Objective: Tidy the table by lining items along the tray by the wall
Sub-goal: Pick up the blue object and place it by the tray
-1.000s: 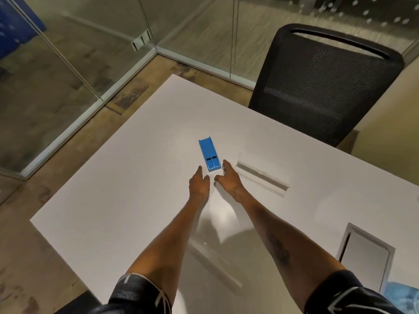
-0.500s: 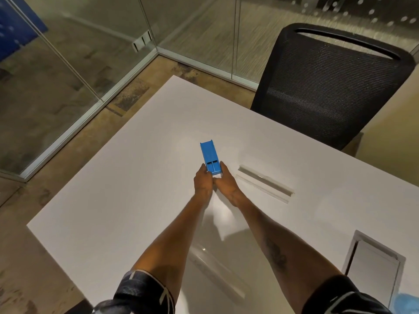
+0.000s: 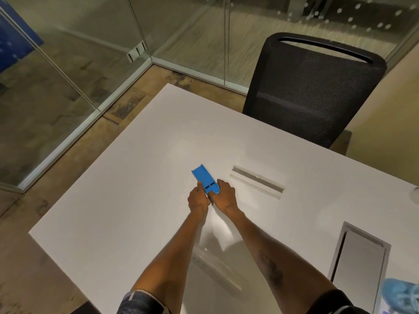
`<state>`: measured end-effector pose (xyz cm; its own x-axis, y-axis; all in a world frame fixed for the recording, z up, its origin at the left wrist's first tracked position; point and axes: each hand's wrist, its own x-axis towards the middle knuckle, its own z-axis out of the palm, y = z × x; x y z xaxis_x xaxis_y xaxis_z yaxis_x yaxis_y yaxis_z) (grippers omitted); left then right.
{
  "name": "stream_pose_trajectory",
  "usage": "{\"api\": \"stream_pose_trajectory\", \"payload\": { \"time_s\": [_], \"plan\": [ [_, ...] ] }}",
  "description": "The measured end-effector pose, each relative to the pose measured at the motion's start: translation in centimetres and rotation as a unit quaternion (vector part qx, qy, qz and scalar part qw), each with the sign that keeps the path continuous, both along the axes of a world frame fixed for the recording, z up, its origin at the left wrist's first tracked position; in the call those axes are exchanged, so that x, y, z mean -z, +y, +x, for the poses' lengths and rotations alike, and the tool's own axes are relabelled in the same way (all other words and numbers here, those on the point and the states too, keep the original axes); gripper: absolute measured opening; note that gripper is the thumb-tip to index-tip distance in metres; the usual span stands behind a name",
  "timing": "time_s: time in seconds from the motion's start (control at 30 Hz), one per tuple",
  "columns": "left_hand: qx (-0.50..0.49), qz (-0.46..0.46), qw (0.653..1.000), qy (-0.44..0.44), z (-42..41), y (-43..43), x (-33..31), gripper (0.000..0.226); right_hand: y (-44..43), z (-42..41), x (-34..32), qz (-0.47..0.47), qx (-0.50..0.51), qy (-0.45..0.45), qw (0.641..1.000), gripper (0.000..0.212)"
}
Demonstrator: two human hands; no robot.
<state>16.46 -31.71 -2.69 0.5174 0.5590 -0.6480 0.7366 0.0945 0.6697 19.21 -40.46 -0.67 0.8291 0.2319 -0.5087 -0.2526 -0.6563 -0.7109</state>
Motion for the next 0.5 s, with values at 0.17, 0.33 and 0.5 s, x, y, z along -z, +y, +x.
{"api": "stream_pose_trajectory", "payload": {
  "time_s": [0.17,0.33,0.5],
  "plan": [
    [-0.018,-0.030,0.999,0.012,-2.2,-2.3,-1.0,0.064,-1.6,-2.2,-0.6,-0.092,-0.030,-0.037,0.995,0.035],
    [-0.028,-0.044,0.998,0.022,-4.5,-5.5,-2.5,0.067,-4.2,-4.5,-1.1,-0.160,-0.056,-0.065,0.983,0.042],
    [-0.026,-0.064,0.997,0.028,-6.1,-8.1,-4.1,0.067,-6.7,-6.0,-2.6,-0.173,-0.032,-0.062,0.982,0.052]
  ]
}}
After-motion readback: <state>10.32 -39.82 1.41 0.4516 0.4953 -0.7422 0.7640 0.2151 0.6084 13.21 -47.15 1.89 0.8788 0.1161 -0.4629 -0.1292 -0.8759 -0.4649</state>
